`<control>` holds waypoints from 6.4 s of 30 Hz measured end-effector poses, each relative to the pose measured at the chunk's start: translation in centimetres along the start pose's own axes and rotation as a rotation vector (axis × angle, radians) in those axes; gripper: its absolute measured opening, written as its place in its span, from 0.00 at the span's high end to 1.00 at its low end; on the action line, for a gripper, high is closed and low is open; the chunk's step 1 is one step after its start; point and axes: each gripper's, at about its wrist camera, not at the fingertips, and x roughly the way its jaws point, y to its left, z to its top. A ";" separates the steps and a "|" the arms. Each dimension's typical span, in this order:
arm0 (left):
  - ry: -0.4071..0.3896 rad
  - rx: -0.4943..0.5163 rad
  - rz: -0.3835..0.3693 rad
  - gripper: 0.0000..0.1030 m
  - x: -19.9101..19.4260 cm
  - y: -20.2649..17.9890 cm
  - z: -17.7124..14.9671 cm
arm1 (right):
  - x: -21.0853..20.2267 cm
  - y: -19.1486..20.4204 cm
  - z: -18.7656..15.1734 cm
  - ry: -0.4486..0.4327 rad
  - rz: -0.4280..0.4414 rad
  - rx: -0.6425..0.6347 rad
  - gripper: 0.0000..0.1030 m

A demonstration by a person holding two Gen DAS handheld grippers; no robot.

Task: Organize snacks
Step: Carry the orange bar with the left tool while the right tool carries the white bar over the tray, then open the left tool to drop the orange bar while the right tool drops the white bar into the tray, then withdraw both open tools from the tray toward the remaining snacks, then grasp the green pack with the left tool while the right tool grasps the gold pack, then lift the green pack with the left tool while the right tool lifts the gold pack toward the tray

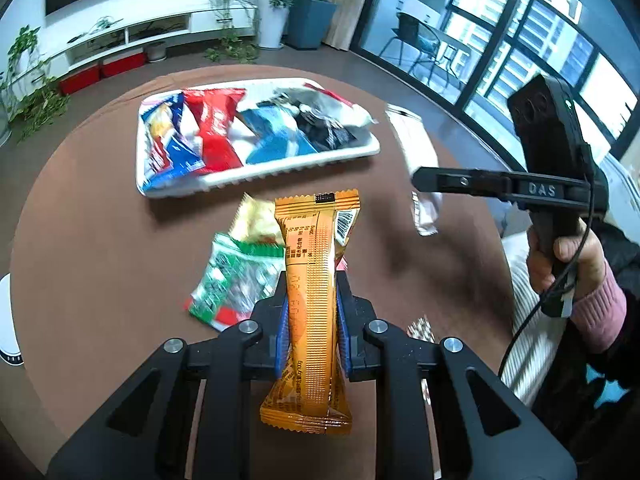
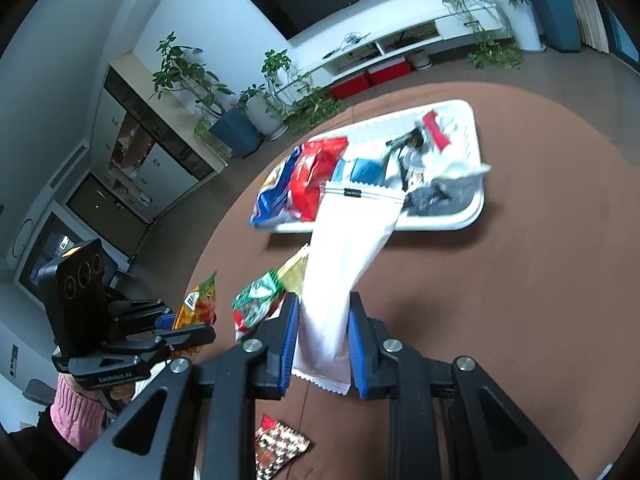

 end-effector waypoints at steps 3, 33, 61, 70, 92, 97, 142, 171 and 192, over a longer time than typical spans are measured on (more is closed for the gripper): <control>-0.010 -0.030 -0.004 0.83 0.1 0.9 1.4 | 0.0 -0.3 1.2 -0.006 -0.003 0.000 0.75; -0.006 -0.149 0.114 0.83 2.9 7.2 13.3 | 6.7 -2.8 11.1 0.035 -0.099 -0.088 0.75; -0.079 -0.170 0.219 0.62 3.1 8.8 15.4 | 6.4 -2.7 10.6 -0.040 -0.171 -0.154 0.63; -0.112 -0.163 0.236 0.61 2.4 7.9 15.1 | 5.3 -1.8 9.8 -0.056 -0.150 -0.164 0.62; -0.091 -0.121 0.214 0.60 -1.0 3.1 6.5 | 3.8 3.6 2.5 -0.008 -0.081 -0.271 0.53; -0.106 -0.121 0.198 0.60 -0.5 3.2 7.5 | 4.2 4.0 1.5 0.003 -0.079 -0.273 0.53; 0.138 0.131 0.157 0.52 4.2 1.1 -0.3 | 11.8 5.7 -0.8 0.220 -0.164 -0.490 0.51; 0.142 0.101 0.106 0.66 4.0 1.2 -1.4 | 13.5 4.8 0.0 0.258 -0.113 -0.458 0.67; 0.036 -0.035 0.061 0.71 -0.3 2.6 -1.1 | 9.0 3.0 0.1 0.196 0.001 -0.273 0.67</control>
